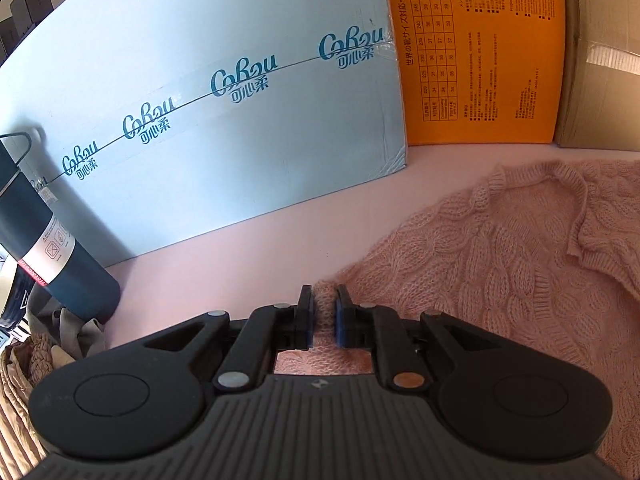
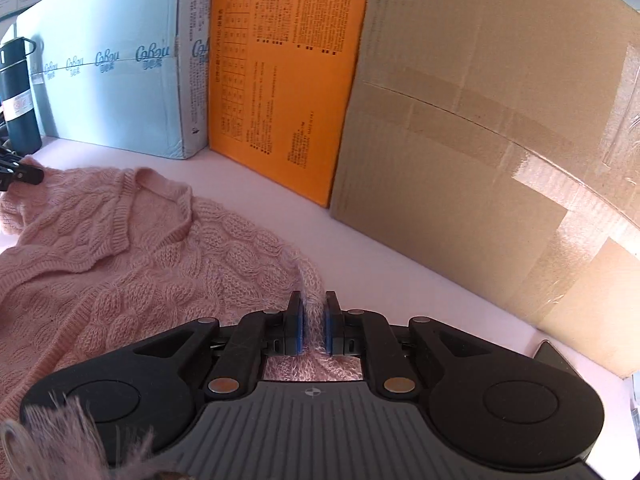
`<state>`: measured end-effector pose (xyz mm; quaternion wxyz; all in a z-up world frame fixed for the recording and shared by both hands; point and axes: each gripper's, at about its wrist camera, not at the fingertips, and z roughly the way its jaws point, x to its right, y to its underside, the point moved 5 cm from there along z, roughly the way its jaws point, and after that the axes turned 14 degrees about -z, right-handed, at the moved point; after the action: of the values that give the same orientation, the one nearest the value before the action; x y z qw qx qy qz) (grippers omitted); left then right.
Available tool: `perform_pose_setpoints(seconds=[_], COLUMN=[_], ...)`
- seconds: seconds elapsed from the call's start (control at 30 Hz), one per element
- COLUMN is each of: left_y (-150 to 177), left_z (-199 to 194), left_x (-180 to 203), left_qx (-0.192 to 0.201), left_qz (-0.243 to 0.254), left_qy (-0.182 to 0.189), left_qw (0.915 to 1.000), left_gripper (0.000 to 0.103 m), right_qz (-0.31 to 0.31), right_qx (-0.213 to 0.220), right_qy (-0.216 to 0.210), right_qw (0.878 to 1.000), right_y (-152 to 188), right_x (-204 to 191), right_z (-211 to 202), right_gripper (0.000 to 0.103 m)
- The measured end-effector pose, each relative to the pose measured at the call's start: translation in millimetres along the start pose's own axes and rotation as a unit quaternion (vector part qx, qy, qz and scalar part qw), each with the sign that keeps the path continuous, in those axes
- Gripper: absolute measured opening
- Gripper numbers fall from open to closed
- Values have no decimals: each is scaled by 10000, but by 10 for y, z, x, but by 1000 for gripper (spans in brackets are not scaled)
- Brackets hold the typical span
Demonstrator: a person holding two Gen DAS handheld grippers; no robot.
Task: Fold clothes
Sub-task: 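Lift the cardigan high with both tools and shake it out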
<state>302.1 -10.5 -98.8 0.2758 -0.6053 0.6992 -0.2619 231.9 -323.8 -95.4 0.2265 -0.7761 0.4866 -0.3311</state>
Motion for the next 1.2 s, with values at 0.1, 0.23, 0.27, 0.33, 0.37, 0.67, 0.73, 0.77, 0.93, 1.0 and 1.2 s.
perform_pose_setpoints(seconds=[0.1,0.23,0.27,0.33,0.37,0.67,0.73,0.77,0.93,1.0,1.2], left_y=[26,34,28,1,-12,-22,-1,10,95,113,15], left_z=[180,281,272,194,151,-797,-1096,-1245,-1891,-2112,-2737], left_x=[60,114,108,88,78,4,-44,-69,-227,-285,-465], left_qx=[-163,-131,-35,216,342,1623,1910,2050,2589,2829,3539], left_qz=[29,4,-37,-93,-118,-62,-214,-294,-815,-965,-1356], left_qy=[-66,-151,-203,-259,-284,-456,-468,-471,-427,-484,-536], left_qw=[9998,9998,9998,9994,9989,9857,9802,9772,9615,9531,9239], left_gripper=[9,9,9,9,8,7,7,7,7,7,7], right_qz=[8,108,135,189,204,325,377,421,661,629,871], right_qx=[-110,-194,-196,-164,-105,789,1072,1239,1988,2197,3005], right_qy=[0,-49,-58,-33,-11,186,210,208,-36,-66,-196], right_qw=[9999,9997,9997,9997,9997,9962,9933,9912,9778,9735,9496], right_y=[34,78,87,109,105,-40,-88,-114,-164,-183,-341], right_x=[44,41,39,35,34,-48,-81,-98,-273,-355,-404], right_z=[120,267,283,292,263,-562,-846,-1012,-1725,-1946,-2583], right_gripper=[9,9,9,9,9,7,7,7,7,7,7])
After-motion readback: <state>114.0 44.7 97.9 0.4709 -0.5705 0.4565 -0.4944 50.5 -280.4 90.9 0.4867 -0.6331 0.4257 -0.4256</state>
